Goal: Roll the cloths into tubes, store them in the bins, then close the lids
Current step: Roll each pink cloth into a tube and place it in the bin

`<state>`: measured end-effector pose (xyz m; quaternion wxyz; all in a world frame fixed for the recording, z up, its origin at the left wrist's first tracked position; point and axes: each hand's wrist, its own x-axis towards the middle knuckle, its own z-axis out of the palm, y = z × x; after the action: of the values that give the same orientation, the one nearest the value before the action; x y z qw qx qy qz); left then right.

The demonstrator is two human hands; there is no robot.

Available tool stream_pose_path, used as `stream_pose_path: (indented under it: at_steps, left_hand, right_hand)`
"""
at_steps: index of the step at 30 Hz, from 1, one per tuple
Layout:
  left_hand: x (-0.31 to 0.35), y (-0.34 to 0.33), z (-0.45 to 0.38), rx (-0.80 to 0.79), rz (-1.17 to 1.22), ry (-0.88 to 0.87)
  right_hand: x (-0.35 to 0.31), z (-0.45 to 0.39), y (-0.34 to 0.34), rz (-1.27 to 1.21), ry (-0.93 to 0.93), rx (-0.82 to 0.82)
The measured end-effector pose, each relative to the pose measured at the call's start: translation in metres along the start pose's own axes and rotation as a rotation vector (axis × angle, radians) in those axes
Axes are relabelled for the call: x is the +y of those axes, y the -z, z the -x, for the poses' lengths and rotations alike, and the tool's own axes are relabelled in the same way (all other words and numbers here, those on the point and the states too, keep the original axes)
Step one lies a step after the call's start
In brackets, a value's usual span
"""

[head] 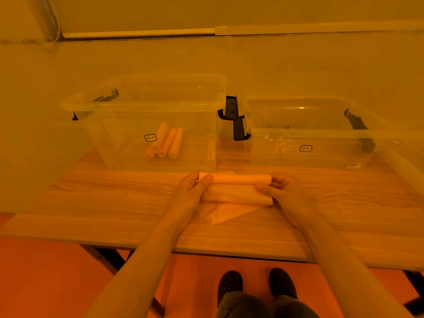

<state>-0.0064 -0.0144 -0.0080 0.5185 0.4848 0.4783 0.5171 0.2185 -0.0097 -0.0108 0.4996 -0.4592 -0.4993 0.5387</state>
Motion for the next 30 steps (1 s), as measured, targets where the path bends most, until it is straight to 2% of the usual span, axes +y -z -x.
stream_pose_path:
  at_steps: [5, 11, 19, 30]
  left_hand:
    - [-0.0013, 0.0003, -0.0011, -0.005, 0.04, -0.003]
    - [-0.0017, 0.0009, -0.0019, 0.009, 0.012, -0.002]
    - [-0.0016, 0.0016, -0.0031, 0.029, -0.01, -0.001]
    - [-0.0029, 0.0024, -0.0019, 0.005, -0.02, -0.047]
  right_hand:
    - [0.0001, 0.0003, 0.0007, -0.016, 0.013, -0.013]
    - [0.0001, -0.0018, 0.0007, 0.014, -0.005, 0.06]
    - [0.0047, -0.0048, 0.0046, -0.008, -0.025, 0.019]
    - [0.0029, -0.0041, 0.0038, 0.049, -0.015, 0.06]
